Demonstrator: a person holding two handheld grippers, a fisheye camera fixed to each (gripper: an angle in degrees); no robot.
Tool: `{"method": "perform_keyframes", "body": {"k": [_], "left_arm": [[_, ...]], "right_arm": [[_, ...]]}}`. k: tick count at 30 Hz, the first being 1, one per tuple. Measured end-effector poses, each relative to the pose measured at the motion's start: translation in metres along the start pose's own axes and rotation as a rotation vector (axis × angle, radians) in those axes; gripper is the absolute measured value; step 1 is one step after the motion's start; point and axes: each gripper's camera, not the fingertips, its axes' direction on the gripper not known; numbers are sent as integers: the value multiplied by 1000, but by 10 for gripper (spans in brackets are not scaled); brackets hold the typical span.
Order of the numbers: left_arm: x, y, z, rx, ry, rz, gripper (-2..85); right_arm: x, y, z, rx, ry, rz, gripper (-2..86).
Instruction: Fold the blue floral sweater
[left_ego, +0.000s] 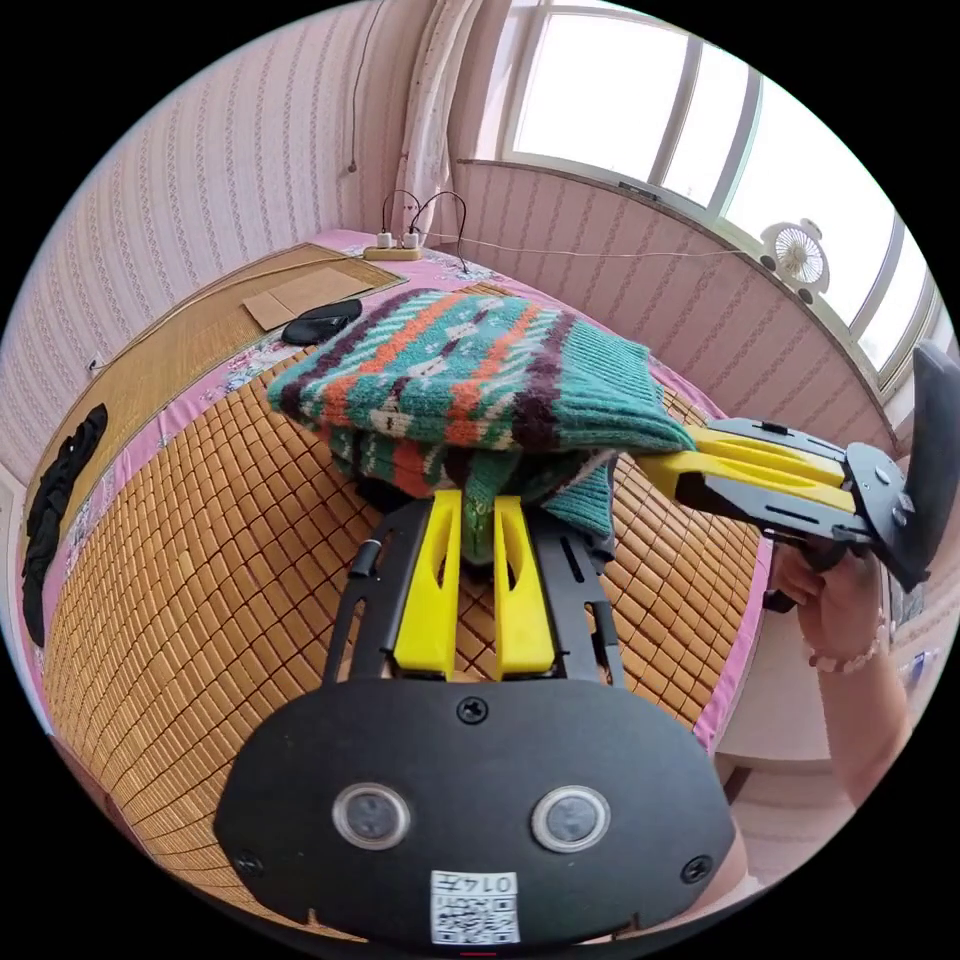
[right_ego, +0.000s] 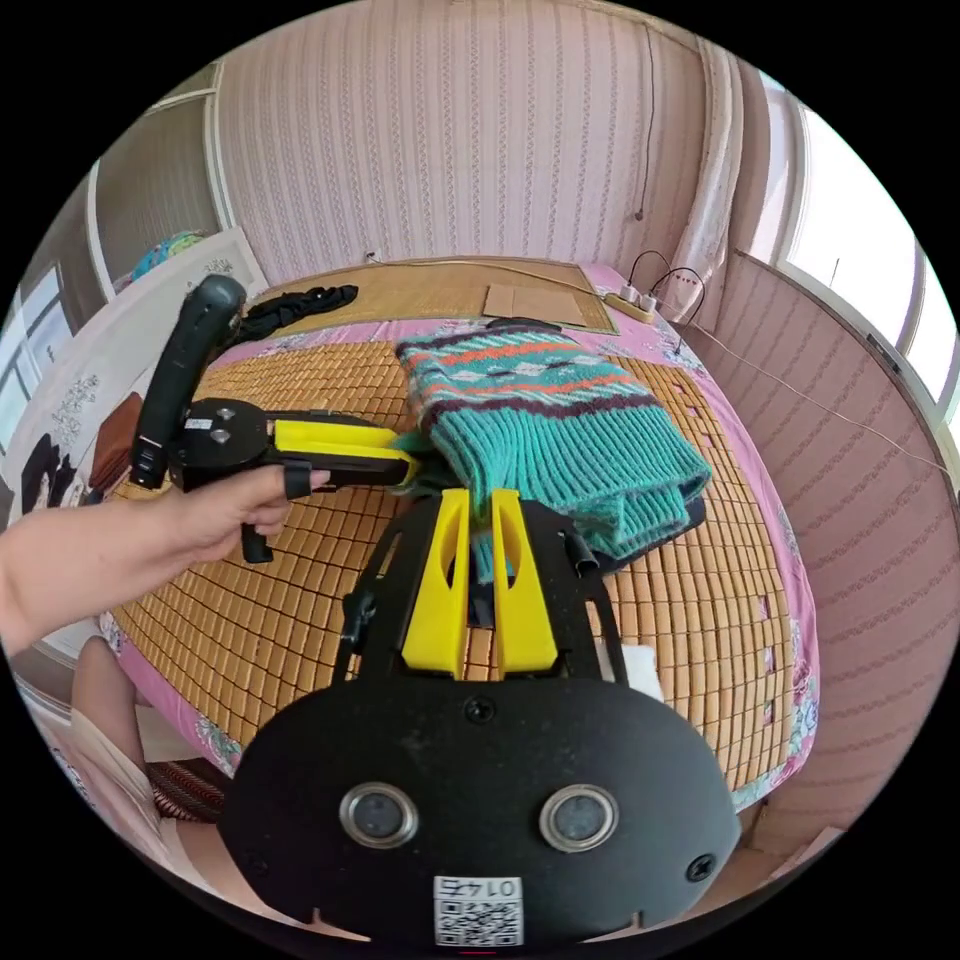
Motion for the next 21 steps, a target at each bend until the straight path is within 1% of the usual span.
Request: {"method": "perform_keyframes", "body": {"k": [3, 6, 10, 11, 12, 14, 15, 17, 18, 20, 21], "left_arm": [[-3, 25, -38, 43, -11, -7, 50], [-10, 63, -97, 94, -5, -25, 49], [-29, 135, -214, 174, -48, -32, 45], [-36, 155, -253, 190, -81, -34, 45], [-39, 164, -271, 198, -107, -38, 44], [-46, 196, -346, 221, -257, -63, 43], [-47, 203, -364, 232, -303, -72, 43], [-47, 221, -434, 285, -435, -107, 42], [-46, 224, -449, 298, -462, -112, 42], [-38, 227, -491, 316, -577, -101, 42], [-34, 225, -497, 311, -605, -82, 42]], "right_arm": [[-15, -2, -44, 90, -82, -52, 36], [-44, -4, -90, 165, -189, -153, 33], [-104, -18, -151, 273, -451, -290, 30], [-125, -25, -165, 299, -524, -330, 29], [-136, -28, -172, 313, -559, -340, 28], [-177, -44, -192, 372, -706, -365, 26], [-185, -47, -197, 396, -747, -361, 26], [-212, -56, -216, 495, -872, -341, 24], [-216, -58, -220, 515, -891, -340, 24], [-225, -60, -230, 558, -968, -312, 24], [-226, -59, -231, 559, -979, -306, 23]]}}
